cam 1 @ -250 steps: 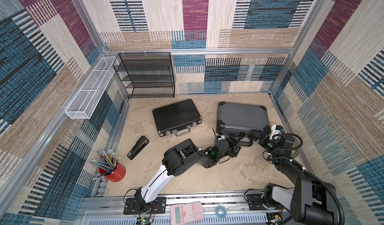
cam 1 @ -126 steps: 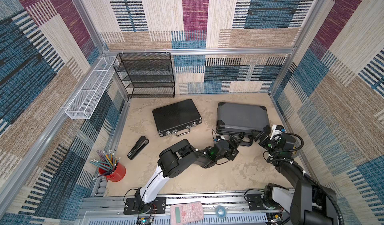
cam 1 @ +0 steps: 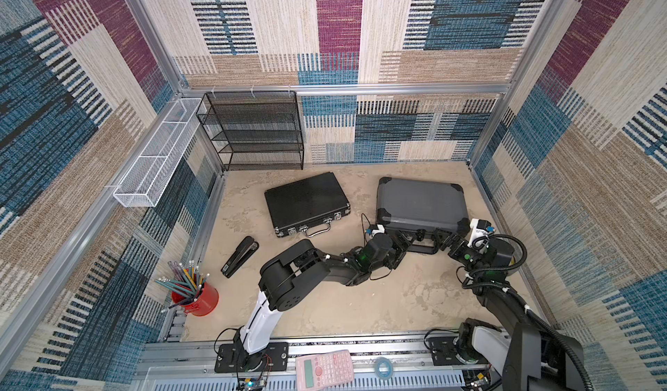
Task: Open the poker set cases
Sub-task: Place the poker set case at the center of the board, then open the fastener on the poker set case.
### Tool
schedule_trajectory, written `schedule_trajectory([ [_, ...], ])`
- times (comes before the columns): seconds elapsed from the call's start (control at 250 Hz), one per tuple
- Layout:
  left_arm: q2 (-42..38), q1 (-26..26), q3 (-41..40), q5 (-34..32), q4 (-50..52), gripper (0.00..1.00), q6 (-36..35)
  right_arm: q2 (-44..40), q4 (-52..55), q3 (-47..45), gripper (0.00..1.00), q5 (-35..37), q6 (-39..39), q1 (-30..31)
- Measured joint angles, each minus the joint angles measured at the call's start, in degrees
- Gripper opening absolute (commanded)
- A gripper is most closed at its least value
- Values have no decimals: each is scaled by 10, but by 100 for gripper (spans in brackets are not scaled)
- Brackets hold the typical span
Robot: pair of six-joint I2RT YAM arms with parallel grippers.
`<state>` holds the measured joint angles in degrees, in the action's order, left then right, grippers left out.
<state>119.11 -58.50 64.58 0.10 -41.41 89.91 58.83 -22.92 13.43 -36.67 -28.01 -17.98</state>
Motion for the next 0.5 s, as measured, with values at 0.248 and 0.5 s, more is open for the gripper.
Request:
schedule_trajectory([
  [0.248,-75,6,0,-55,76,98,-122,1,-23,-8,99,-23,0,0],
  [0.5,-124,7,15,-124,166,99,-259,9,-47,-14,99,-41,-5,0],
])
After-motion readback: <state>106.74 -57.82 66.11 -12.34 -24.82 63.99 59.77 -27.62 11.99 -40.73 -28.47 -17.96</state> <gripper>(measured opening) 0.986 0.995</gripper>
